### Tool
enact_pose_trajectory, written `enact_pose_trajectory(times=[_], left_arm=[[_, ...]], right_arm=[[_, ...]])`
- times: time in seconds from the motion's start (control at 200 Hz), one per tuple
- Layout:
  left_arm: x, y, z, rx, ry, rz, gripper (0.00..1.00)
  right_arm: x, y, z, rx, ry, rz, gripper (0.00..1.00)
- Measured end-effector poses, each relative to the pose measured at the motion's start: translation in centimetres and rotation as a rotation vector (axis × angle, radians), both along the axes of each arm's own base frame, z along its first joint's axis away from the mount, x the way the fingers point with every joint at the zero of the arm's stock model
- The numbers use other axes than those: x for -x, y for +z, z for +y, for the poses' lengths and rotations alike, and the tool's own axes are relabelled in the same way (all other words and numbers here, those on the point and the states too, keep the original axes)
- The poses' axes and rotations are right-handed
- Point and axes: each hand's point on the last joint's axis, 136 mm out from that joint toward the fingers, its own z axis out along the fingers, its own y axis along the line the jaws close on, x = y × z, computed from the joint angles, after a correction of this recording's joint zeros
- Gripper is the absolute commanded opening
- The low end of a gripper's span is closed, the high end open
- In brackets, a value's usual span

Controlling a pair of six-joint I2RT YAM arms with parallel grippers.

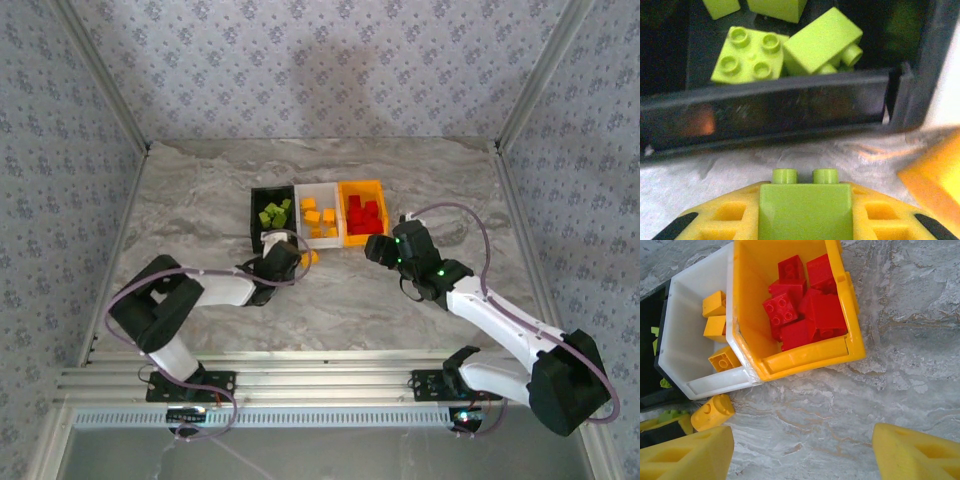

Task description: Sort the legos into containers by color

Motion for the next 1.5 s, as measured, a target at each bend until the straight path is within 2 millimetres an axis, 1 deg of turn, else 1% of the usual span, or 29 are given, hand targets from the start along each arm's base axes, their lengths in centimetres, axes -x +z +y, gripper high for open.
enact_pose_trajectory(times=[0.095,0.185,0.26,0.335,0.38,0.43,0.475,0.54,0.58,0.625,0.665,0.71,0.79,0.82,0.85,0.929,0.959,1.009,1.044,1.139,1.194,1.244,1.264,1.279,1.354,1.379,1.394,1.454,1.499], left_arm=[[1.7,1.8,-0.2,0.036,-0.019,-0.007,0.24],[3.0,4.8,-0.5,0.099,-0.032,-0.035,0.26],[3.5,7.4,-0.3,0.146,-0.03,-0.062,0.27],[3.0,9.5,0.2,0.167,-0.009,-0.072,0.27],[2.2,10.7,0.4,0.175,0.012,-0.075,0.27],[0.7,11.8,0.7,0.185,0.04,-0.066,0.26],[-1.1,12.7,0.7,0.194,0.065,-0.058,0.24],[-3.9,13.2,0.5,0.2,0.09,-0.032,0.21],[-5.4,13.1,0.2,0.198,0.101,-0.016,0.2],[-7.0,12.3,0.1,0.185,0.115,0.011,0.2],[-8.0,11.4,0.0,0.174,0.122,0.037,0.2],[-8.5,10.2,-0.1,0.159,0.129,0.07,0.2],[-8.6,7.6,0.4,0.125,0.142,0.141,0.28],[-8.4,6.8,0.6,0.113,0.145,0.163,0.33],[-8.2,6.1,0.9,0.099,0.149,0.185,0.43],[-7.9,5.5,1.0,0.094,0.15,0.214,0.67],[-7.8,5.4,0.9,0.094,0.146,0.218,0.73],[-7.8,5.6,0.8,0.105,0.143,0.216,0.79],[-7.8,6.0,0.7,0.112,0.141,0.21,0.82],[-7.7,8.0,0.2,0.154,0.123,0.177,0.87],[-7.5,9.8,0.0,0.182,0.107,0.145,0.89],[-7.2,11.7,-0.2,0.216,0.09,0.112,0.92],[-6.9,12.6,-0.4,0.233,0.079,0.093,0.98],[-6.8,13.2,-0.4,0.245,0.076,0.081,0.99],[-5.3,16.1,-0.5,0.297,0.04,0.021,1.0],[-4.7,16.9,-0.6,0.315,0.027,0.003,0.99],[-4.2,17.4,-0.6,0.326,0.018,-0.009,1.0],[-2.6,18.4,-0.3,0.355,-0.005,-0.034,1.0],[-1.4,18.5,0.1,0.366,-0.016,-0.041,1.0]], right_arm=[[0.0,0.0,0.0,0.0,0.0,0.0,0.75],[0.0,0.0,0.0,0.0,0.0,0.0,0.75],[0.0,0.0,0.0,-0.001,0.0,-0.001,0.75],[-0.1,-0.1,0.1,0.0,0.001,0.0,0.75],[-0.1,-0.3,0.1,0.003,0.002,0.005,0.75],[0.0,-0.6,0.3,0.008,0.006,0.013,0.75],[0.0,-0.8,0.4,0.012,0.009,0.019,0.75],[0.1,-0.8,0.5,0.014,0.016,0.021,0.75],[0.2,-0.8,0.6,0.014,0.017,0.021,0.75],[0.2,-0.8,0.7,0.014,0.021,0.021,0.75],[0.3,-0.9,0.7,0.016,0.021,0.024,0.75],[0.4,-0.9,0.7,0.018,0.024,0.026,0.75],[0.6,-1.0,0.7,0.021,0.028,0.03,0.75],[0.6,-1.0,0.7,0.021,0.029,0.031,0.75],[0.7,-1.0,0.8,0.022,0.032,0.032,0.75],[0.8,-1.0,1.0,0.022,0.04,0.031,0.76],[0.9,-1.0,1.1,0.024,0.045,0.03,0.76],[1.0,-1.0,1.4,0.026,0.056,0.028,0.76],[1.1,-1.1,1.7,0.028,0.066,0.027,0.77],[1.3,-1.5,2.6,0.038,0.098,0.03,0.78],[1.6,-1.9,3.3,0.05,0.125,0.034,0.79],[1.8,-2.2,4.2,0.062,0.154,0.037,0.79],[2.0,-2.4,4.7,0.072,0.172,0.038,0.79],[2.1,-2.5,5.0,0.077,0.182,0.038,0.8],[2.3,-2.9,7.1,0.115,0.247,0.039,0.8],[2.3,-3.0,7.9,0.127,0.266,0.036,0.85],[2.3,-3.1,8.3,0.134,0.277,0.038,0.87],[1.9,-3.4,10.2,0.163,0.315,0.032,0.87],[1.7,-3.7,11.5,0.181,0.34,0.032,0.87]])
